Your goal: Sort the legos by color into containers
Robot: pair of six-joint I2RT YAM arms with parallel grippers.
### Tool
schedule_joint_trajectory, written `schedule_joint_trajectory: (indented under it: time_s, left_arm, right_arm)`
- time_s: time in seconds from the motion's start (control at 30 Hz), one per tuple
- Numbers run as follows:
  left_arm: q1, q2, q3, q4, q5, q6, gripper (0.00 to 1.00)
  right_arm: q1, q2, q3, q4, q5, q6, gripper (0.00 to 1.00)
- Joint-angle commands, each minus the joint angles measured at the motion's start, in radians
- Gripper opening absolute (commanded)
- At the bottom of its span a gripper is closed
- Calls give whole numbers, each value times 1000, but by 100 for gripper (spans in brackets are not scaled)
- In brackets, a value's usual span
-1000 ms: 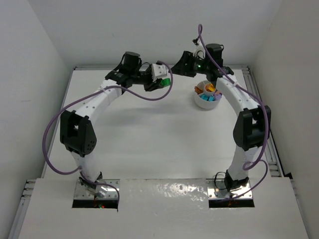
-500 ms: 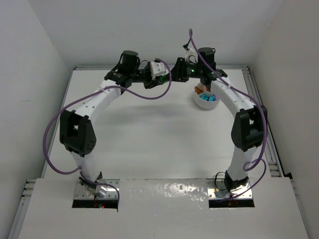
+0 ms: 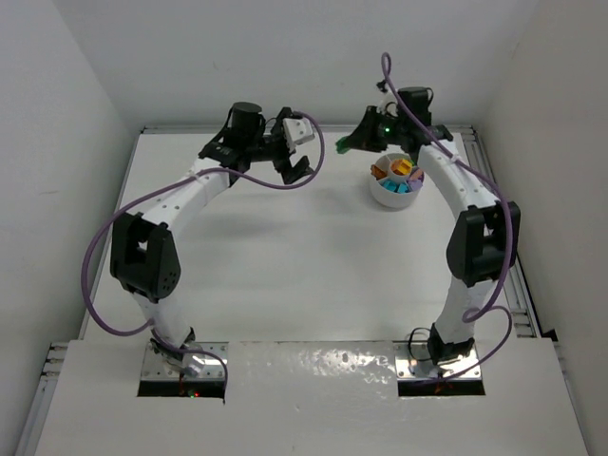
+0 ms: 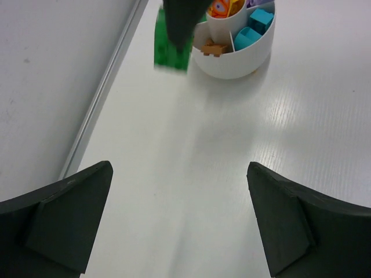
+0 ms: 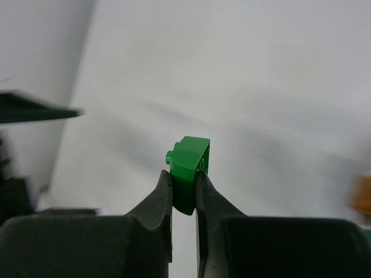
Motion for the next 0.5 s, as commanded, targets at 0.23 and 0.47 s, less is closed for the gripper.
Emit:
schedule_joint_trajectory:
  time_s: [0.23,0.47]
  left_arm:
    - [-3,-94,-94,110,-110,-135,100]
    - [-3,-107,-128,118,-138,-158,100]
  right_arm:
    - [-123,-92,71,-226,769,-227,0]
    - [-179,12,78,-192,843,-166,0]
